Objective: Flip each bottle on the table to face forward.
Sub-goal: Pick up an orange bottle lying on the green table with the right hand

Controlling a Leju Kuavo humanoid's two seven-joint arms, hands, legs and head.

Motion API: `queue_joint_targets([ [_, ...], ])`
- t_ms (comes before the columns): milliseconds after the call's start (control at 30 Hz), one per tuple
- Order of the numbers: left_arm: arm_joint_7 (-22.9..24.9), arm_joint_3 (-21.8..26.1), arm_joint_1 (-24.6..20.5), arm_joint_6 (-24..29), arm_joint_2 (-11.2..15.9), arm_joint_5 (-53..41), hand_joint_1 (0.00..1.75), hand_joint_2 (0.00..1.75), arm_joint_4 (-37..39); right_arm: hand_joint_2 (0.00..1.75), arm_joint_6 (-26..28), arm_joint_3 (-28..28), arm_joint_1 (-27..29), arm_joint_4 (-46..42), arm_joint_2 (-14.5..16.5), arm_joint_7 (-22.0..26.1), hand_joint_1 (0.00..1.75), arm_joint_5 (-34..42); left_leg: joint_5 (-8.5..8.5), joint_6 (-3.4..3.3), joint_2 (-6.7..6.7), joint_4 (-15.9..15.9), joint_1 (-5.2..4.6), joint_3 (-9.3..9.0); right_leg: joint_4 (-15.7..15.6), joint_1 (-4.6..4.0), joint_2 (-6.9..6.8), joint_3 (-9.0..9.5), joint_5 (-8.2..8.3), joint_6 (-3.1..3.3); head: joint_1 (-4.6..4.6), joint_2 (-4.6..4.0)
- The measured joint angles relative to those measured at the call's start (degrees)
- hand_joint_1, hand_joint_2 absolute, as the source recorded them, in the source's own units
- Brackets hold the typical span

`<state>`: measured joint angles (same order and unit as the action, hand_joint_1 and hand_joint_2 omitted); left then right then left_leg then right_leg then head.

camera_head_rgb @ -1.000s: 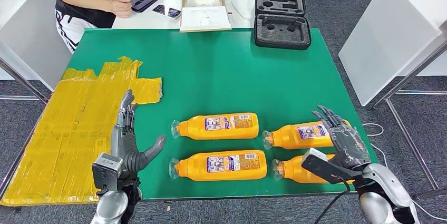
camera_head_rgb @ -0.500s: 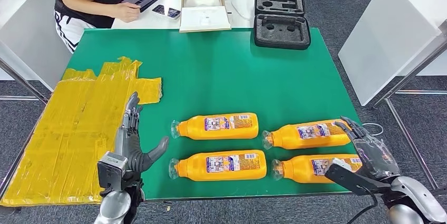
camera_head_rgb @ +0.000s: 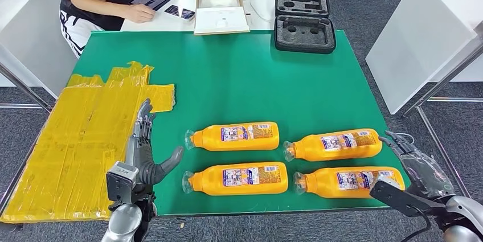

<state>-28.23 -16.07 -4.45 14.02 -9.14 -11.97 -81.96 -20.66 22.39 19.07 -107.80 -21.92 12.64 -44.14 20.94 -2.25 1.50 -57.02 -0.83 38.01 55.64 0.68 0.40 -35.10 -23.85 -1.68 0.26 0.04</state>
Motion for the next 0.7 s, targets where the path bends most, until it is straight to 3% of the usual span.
queue_joint_targets([
  [233, 0.2, 0.8, 0.0, -0.3, 0.0, 0.1, 0.0, 1.75, 0.2, 1.75, -1.6, 1.4, 0.5, 0.3, -2.3, 2.4, 0.0, -2.7, 0.01, -0.02, 0.0, 0.0, -0.01, 0.0, 0.0, 0.01, 0.0, 0.0, 0.0, 0.0, 0.01, 0.0],
  [367, 0.2, 1.1, -0.1, -0.6, 0.0, 0.1, 0.0, 1.75, 0.7, 1.75, 0.1, 1.0, 0.1, 1.0, -2.4, 2.2, 0.0, -6.5, 0.01, -0.03, 0.0, 0.0, -0.01, 0.0, 0.0, 0.01, 0.0, 0.01, 0.0, 0.0, 0.01, 0.0],
  [700, 0.2, 1.4, -0.7, -0.9, 0.0, 0.1, 0.0, 1.75, 1.5, 1.75, -0.4, -0.1, -0.1, 2.1, -2.5, 1.8, 0.0, -7.5, 0.02, -0.03, 0.0, 0.0, -0.01, 0.0, 0.0, 0.01, 0.0, 0.01, -0.01, 0.0, 0.0, 0.0],
])
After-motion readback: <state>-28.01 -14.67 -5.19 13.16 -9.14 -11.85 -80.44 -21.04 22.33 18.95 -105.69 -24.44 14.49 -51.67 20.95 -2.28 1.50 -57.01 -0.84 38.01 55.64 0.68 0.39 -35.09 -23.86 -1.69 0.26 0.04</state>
